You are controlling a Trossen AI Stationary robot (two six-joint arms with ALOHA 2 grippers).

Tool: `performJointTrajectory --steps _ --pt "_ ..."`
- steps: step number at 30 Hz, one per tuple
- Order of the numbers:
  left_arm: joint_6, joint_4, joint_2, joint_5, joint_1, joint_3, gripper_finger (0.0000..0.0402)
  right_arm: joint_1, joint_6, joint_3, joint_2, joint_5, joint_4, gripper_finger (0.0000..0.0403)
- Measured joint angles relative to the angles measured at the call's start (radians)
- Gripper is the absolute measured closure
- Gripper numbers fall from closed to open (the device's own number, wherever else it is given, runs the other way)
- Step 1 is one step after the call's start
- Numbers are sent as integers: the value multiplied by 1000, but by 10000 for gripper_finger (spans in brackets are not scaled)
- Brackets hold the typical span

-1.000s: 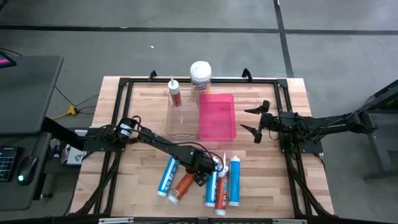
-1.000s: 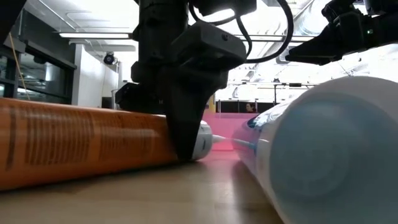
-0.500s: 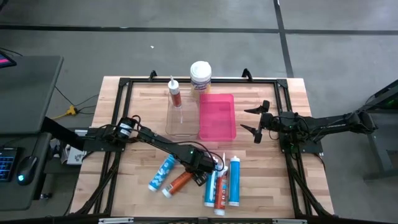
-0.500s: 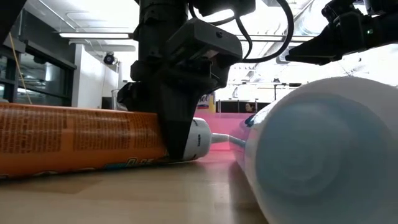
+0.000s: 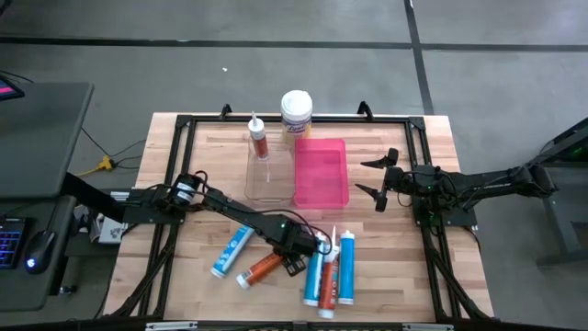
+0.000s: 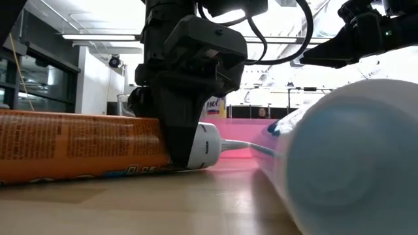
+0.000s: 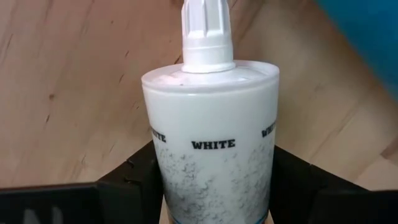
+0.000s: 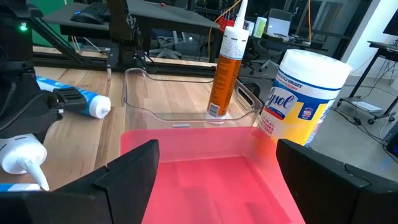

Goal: Pick & place silicon tubes, Sealant and Lysol wipes
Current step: Put the left orange sealant into the transparent container

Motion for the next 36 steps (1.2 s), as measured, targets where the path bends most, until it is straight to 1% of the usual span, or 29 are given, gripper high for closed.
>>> performJointTrajectory --steps 4,7,14,16,21,23,26,29,31,34,36 --pt "7 -5 -8 -6 -1 3 206 0 0 0 0 0 0 82" --pt "25 -36 -14 -22 -3 31 206 0 0 0 0 0 0 82" --pt "76 -86 -8 -91 -4 141 206 0 0 0 0 0 0 82" --pt "79 -99 -18 -94 -7 163 206 0 0 0 0 0 0 82" --pt "90 -120 -37 -141 -17 220 208 0 0 0 0 0 2 82" --pt "111 -135 -68 -178 -25 221 208 0 0 0 0 0 0 82" --pt "111 -85 -96 -232 -28 248 208 0 0 0 0 0 0 82" --pt "138 -127 -148 -305 -42 243 209 0 0 0 0 0 1 82" --pt "148 -45 -170 -347 -45 249 209 0 0 0 0 0 6 82" --pt "203 -81 -216 -407 -57 244 209 0 0 0 -1 0 -1 82" --pt "228 -26 -239 -449 -64 246 209 0 0 0 1 0 9 82"
